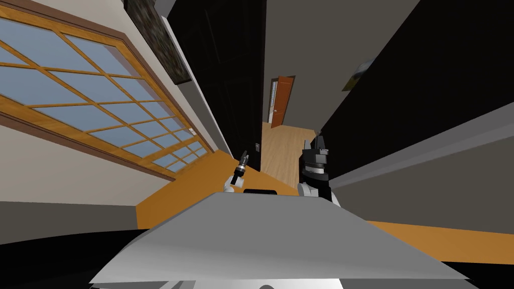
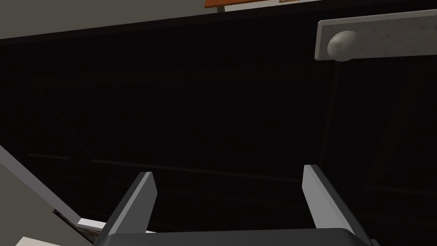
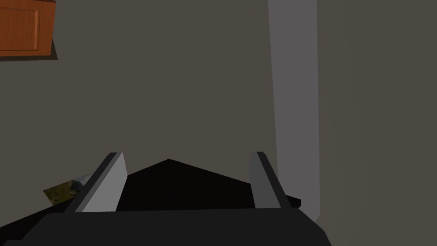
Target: Push the door open
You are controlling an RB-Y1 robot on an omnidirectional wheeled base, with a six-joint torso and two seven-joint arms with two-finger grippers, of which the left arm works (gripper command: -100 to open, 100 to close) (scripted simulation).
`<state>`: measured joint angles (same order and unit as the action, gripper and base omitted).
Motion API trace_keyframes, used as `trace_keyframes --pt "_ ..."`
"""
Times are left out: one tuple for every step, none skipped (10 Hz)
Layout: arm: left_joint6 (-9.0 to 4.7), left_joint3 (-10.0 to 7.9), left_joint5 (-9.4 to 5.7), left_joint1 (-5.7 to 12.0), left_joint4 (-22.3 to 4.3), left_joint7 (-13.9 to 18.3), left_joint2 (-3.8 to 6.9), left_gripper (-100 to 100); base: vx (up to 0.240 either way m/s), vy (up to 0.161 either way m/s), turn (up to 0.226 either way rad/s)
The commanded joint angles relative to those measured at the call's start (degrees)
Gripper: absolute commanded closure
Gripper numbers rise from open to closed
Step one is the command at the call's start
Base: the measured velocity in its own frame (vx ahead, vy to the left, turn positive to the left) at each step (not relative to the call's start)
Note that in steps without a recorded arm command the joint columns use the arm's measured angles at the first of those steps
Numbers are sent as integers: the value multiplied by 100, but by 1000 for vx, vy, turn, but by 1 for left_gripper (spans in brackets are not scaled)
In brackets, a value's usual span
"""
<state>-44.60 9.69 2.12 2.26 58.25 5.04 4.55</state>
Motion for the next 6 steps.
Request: trace_keyframes --pt "-41 14 -6 86 -235 -2 -20 -100 38 35 -43" --pt "-66 49 -16 179 -408 15 -27 -100 33 36 -69" --pt "-90 84 -25 271 -621 33 -35 -100 55 44 -125" --pt "-114 119 -35 363 -812 51 -43 -100 76 62 -124" --pt "-114 119 -35 363 -906 51 -43 -100 53 51 -46" --pt "-137 152 -44 448 -1113 67 -51 -100 45 43 -74"
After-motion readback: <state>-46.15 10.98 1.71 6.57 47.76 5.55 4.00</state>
